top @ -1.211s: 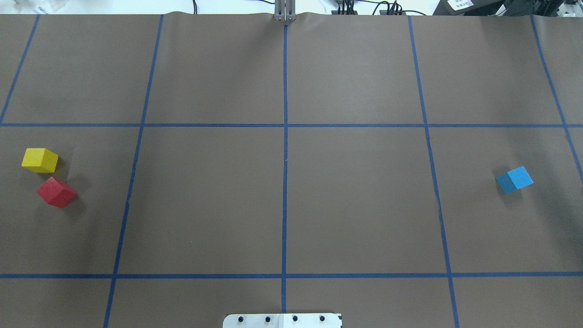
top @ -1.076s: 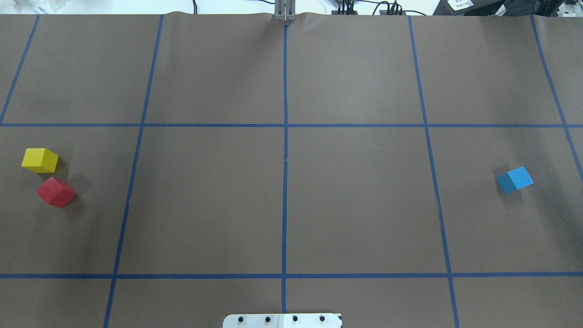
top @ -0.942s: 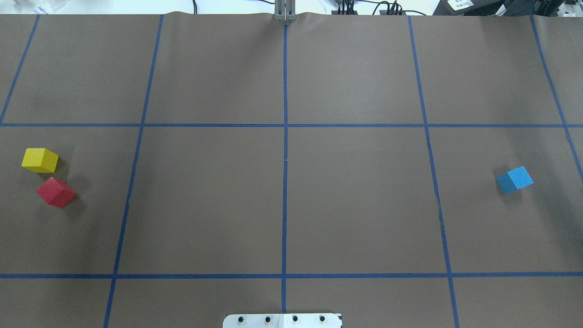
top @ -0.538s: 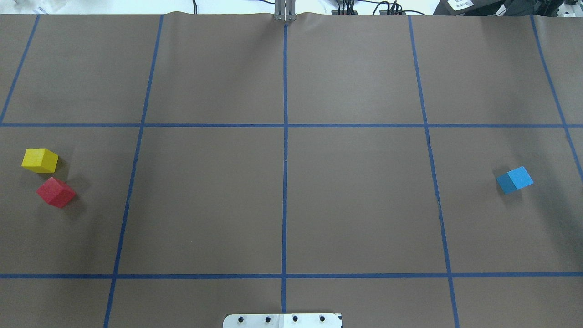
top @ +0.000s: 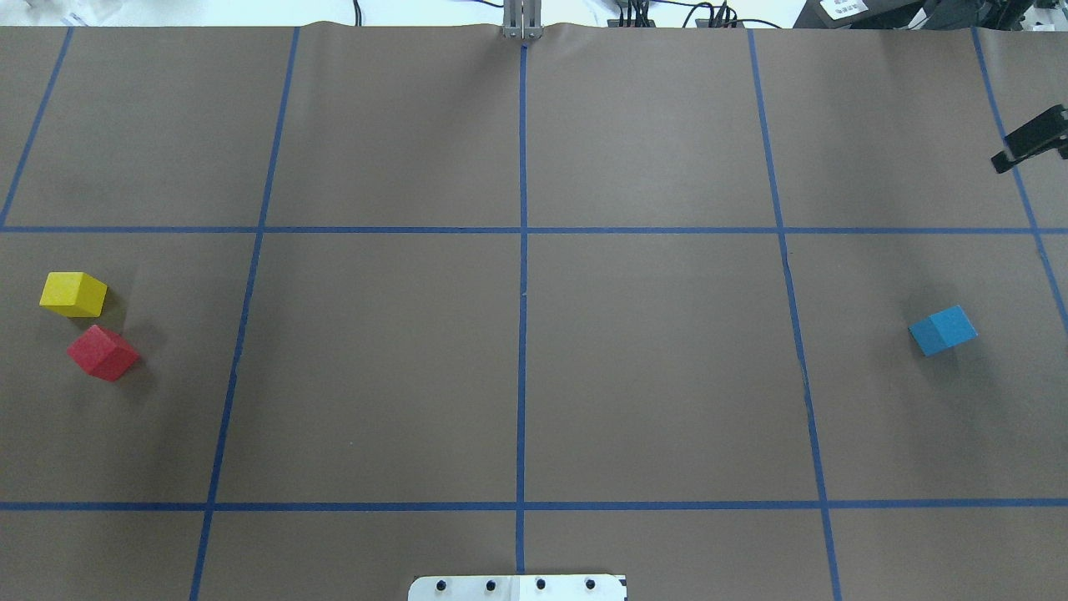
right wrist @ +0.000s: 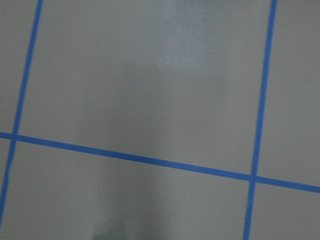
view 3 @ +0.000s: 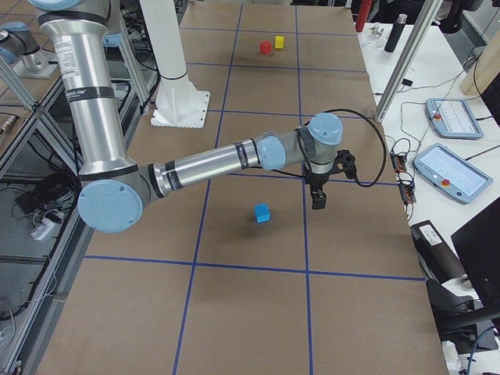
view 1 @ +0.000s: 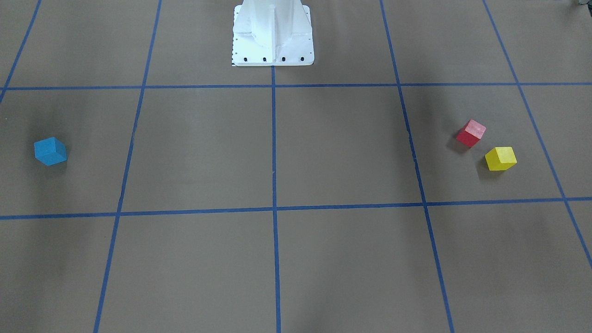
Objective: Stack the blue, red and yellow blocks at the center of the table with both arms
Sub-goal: 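Lower the right gripper onto the blue cube and close it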
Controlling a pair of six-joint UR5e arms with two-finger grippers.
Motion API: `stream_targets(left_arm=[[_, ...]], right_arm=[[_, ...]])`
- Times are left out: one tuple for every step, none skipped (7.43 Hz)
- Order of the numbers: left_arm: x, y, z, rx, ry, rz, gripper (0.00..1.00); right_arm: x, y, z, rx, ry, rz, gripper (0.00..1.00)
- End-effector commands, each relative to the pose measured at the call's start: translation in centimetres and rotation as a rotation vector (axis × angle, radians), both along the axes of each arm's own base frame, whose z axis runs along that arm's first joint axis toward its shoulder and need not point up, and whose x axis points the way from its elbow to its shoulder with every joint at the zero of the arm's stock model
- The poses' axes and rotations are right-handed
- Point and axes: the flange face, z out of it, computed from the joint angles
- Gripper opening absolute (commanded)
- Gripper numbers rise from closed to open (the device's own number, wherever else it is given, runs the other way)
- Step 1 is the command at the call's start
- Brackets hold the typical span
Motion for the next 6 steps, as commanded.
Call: stream_targets(left_arm=[[0.4,-0.2,0.0,0.008,0.0,0.008,1.0],[0.5,-0.3,-0.2,0.022,-0.001,0.01,1.0],[0.6,-0.3,-0.2,0.023,0.0,0.01,1.0],[1.0,-0.4,-0.3,0.026,0.0,0.018,1.0],[1.0,-0.4,-0.3,0.026,0.0,0.018,1.0],[1.0,-0.4,-0.4,0.028,0.0,0.019,1.0]], right_arm=[[-9.1,3.2,1.1,-0.013,0.005,-0.007,1.0],[-11.3,5.4,2.4,-0.01,-0.019,0.045,1.0],[-11.0,8.0,5.2,0.004,-0.036,0.043,1.0],[-10.4,9.0,6.8,-0.004,-0.027,0.035,1.0],[-10.2,9.4,7.6,-0.018,-0.019,0.033,1.0],[-10.1,9.8,8.3,-0.023,-0.011,0.023,1.0]])
